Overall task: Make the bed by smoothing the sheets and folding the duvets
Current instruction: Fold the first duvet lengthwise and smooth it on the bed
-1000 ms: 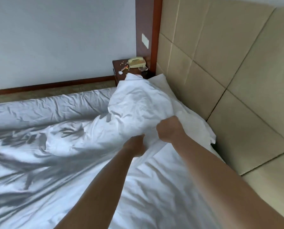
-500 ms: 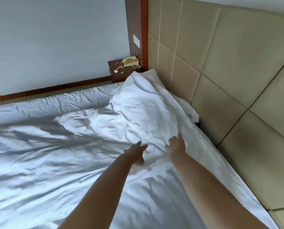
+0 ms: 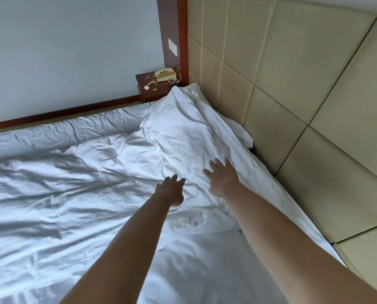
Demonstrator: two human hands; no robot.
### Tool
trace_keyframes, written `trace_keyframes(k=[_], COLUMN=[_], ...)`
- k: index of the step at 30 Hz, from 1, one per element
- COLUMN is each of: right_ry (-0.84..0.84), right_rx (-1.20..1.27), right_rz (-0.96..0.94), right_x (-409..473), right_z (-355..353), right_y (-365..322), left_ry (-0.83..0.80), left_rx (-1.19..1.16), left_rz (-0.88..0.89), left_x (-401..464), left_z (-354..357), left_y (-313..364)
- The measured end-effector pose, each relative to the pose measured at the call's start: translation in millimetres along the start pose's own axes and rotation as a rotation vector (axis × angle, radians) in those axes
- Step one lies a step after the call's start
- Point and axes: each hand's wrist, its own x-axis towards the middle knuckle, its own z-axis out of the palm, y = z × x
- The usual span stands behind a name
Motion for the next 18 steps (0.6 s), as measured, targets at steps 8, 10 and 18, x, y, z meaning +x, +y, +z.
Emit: trace_keyframes(k=[8, 10, 18], right_ry=[0.011, 0.013, 0.070], right_rx=[-0.015, -0.011, 0.051], right_rz=[-0.011, -0.024, -0.010], right_x=[-11.0, -11.3, -10.7], right_z=[7.0, 3.8, -25.1], right_y=[-6.1, -9.7, -29.9], left_ry=[-0.021, -0.028, 0.027], left_rx=[-0.019, -0.036, -0.062], left_rz=[0.006, 0.011, 0.058], left_x=[-14.5, -16.9, -16.0], left_z=[6.2, 5.7, -9.4], left_y=[-4.5, -7.6, -37.3])
